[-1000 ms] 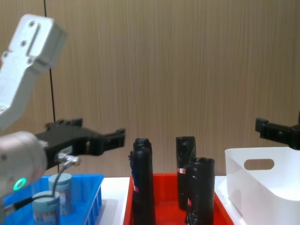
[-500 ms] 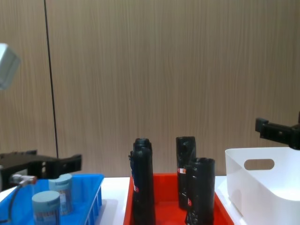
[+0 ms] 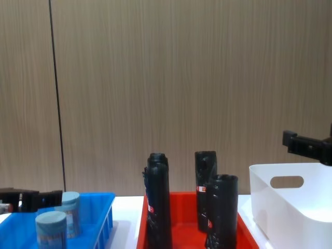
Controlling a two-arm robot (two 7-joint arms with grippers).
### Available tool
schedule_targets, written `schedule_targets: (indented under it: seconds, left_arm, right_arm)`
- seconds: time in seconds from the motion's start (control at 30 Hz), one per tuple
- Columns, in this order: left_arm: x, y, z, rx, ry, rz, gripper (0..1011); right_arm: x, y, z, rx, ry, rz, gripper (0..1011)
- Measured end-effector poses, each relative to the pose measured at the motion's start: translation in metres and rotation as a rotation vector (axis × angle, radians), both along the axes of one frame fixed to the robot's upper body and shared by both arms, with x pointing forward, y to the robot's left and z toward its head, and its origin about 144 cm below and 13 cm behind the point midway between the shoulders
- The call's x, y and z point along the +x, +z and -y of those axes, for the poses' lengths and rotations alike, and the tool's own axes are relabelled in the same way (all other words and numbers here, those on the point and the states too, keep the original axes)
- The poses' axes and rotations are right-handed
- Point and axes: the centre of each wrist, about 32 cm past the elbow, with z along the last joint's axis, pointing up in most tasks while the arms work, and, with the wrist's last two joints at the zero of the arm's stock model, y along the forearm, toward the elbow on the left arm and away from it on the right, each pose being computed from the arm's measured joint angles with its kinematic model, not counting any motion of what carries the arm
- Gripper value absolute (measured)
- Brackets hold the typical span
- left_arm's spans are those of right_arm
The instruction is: Pick the cotton swabs from the blue box and place them into the white box.
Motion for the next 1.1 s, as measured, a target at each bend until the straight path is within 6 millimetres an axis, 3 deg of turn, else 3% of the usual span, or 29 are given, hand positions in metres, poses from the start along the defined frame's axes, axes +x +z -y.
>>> schedule_targets:
  seconds: [1.1]
  left_arm:
    - [0.05,-0.021,-0.025,-0.092,0.008,-0.15,1004]
  right_arm:
    - [0.0,0.0,0.0,0.0,0.0,0.0,1001]
